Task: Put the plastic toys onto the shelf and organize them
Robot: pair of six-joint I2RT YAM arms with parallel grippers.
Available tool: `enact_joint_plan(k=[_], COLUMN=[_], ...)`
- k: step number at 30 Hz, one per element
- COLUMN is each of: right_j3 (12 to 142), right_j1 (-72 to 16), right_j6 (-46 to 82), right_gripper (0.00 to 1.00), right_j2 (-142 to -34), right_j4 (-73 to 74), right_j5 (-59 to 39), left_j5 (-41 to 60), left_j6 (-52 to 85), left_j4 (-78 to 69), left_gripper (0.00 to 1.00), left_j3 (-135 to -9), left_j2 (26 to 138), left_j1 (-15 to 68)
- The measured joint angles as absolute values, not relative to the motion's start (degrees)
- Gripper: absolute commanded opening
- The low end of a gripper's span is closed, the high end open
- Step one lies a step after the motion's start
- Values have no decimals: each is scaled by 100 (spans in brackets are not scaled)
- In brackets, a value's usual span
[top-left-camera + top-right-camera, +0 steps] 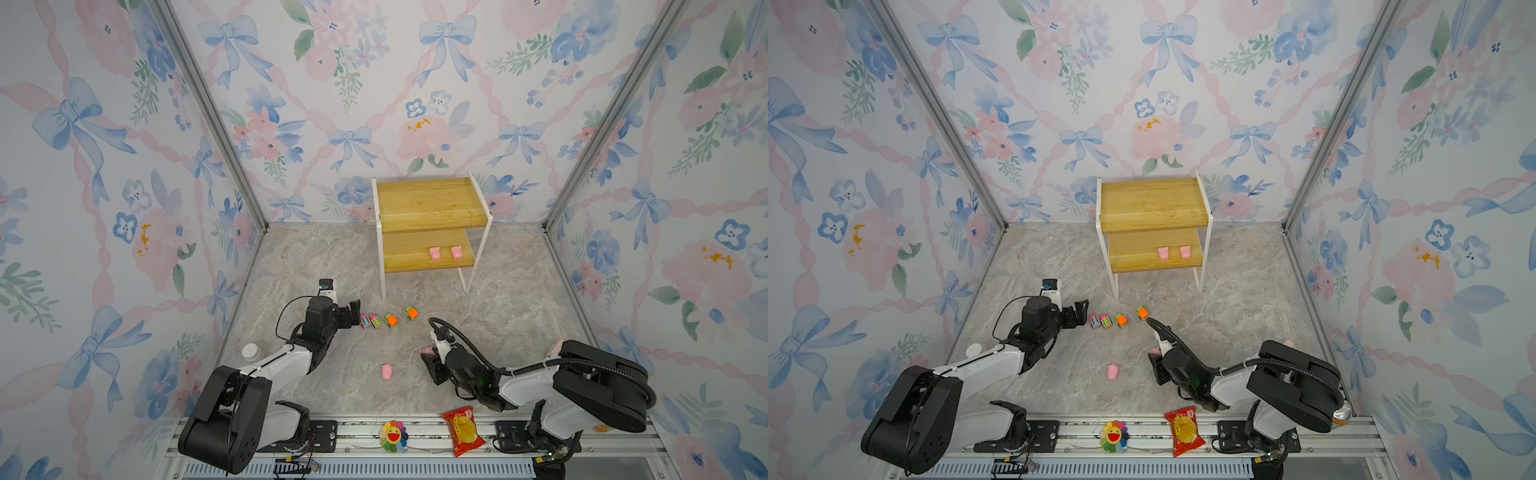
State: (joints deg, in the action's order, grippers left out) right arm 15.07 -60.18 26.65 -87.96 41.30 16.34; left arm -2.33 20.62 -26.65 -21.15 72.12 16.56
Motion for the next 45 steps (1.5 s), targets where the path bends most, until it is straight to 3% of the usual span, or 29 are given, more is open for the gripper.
enact_joint_plan(k=[19, 30, 38, 45], right_j3=[1507, 1632, 1815, 2593], right_j1=[-6051, -6055, -5916, -5262], right_j6=[2790, 2716, 2327, 1940], right_gripper=[15, 15, 17, 19], right_j2=[-8678, -8285, -7022, -6071], right_j4=[3931, 3177, 1463, 561], right_j5=[1629, 1540, 1387, 1232], left_j5=[-255, -274, -274, -274], left_j6=[2062, 2062, 2062, 2060], left_j4=[-2665, -2663, -2661, -2663], left_gripper=[98, 98, 98, 98], left_j3=[-2115, -2115, -2115, -2115], left_j2=[7205, 7102, 7105, 7105], left_j1=[1688, 1688, 1688, 1688])
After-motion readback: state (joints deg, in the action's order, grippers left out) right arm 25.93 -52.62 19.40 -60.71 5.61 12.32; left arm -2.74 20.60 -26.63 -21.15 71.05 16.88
